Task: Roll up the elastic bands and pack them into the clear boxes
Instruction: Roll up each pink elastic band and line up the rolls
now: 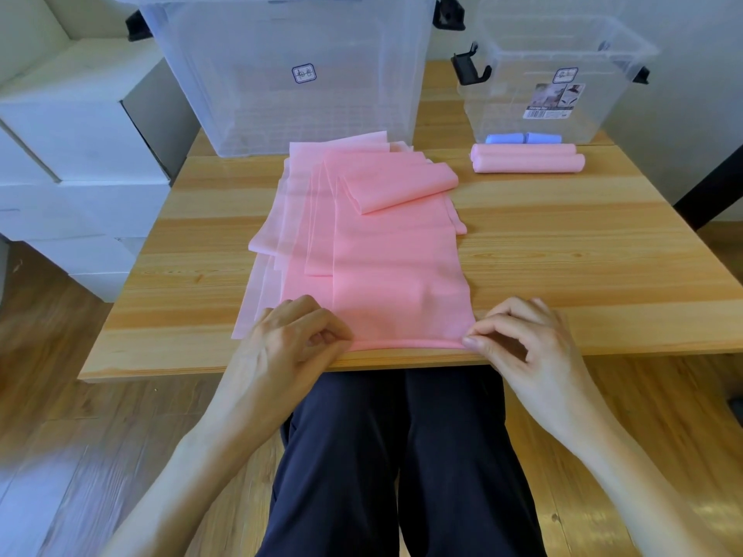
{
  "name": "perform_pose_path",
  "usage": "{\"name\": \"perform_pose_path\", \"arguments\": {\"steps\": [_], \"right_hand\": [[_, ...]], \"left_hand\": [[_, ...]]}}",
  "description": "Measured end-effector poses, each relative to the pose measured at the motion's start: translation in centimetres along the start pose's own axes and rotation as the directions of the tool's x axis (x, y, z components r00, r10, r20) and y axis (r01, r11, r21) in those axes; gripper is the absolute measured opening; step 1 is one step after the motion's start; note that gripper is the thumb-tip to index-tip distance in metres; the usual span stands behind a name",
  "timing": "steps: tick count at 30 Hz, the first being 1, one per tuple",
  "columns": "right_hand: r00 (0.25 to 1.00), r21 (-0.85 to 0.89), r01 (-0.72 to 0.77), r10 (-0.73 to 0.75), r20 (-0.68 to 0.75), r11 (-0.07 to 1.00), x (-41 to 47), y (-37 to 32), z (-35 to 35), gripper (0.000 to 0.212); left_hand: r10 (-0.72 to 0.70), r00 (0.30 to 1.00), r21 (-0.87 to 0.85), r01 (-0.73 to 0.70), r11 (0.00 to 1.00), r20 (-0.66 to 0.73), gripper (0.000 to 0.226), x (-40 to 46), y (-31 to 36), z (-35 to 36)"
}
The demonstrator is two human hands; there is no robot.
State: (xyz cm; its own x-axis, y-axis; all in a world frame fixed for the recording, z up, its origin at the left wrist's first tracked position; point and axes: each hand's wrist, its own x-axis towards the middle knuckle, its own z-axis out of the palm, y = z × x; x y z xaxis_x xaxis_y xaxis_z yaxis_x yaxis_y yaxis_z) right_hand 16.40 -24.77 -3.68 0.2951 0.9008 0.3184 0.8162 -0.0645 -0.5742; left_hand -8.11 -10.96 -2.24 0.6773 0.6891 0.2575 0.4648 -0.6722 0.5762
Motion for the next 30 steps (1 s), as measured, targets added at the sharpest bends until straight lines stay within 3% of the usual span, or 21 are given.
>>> {"name": "perform_pose_path", "arguments": {"steps": [5, 11, 17, 21, 26, 30], "right_hand": [[0.999, 0.043, -0.007, 0.008, -0.037, 0.999, 0.0, 0.3, 0.2, 0.027], [1.0, -0.02, -0.004, 0.004, -0.001, 1.0, -0.1, 0.2, 0.0, 0.028], [0.993, -0.036, -0.111, 0.112, 0.03, 0.993, 0.5, -0.8, -0.1, 0.016], [0.995, 0.034, -0.095, 0.095, -0.004, 0.995, 0.6, -0.6, 0.0, 0.013], [0.999, 0.043, -0.02, 0.021, -0.024, 0.999, -0.2, 0.3, 0.1, 0.024], [0.998, 0.036, -0.021, 0.023, -0.06, 0.999, -0.1, 0.4, 0.3, 0.025]], "left_hand": [[0.07, 0.998, 0.046, -0.069, 0.997, -0.01, 0.018, -0.4, -0.8, 0.1], [0.0, 1.0, -0.032, 0.001, 0.999, 0.02, 0.013, -0.2, -0.6, 0.0], [-0.088, 0.995, -0.046, 0.09, 0.995, 0.051, 0.011, 0.1, -0.3, -0.2], [-0.044, 0.999, -0.054, 0.044, 0.998, 0.002, 0.005, 0.1, -0.4, -0.2], [0.059, 0.998, -0.02, -0.059, 0.998, 0.007, 0.021, -0.3, -0.5, 0.1], [0.078, 0.997, 0.031, -0.077, 0.997, -0.018, 0.018, -0.4, -0.7, 0.3]]}}
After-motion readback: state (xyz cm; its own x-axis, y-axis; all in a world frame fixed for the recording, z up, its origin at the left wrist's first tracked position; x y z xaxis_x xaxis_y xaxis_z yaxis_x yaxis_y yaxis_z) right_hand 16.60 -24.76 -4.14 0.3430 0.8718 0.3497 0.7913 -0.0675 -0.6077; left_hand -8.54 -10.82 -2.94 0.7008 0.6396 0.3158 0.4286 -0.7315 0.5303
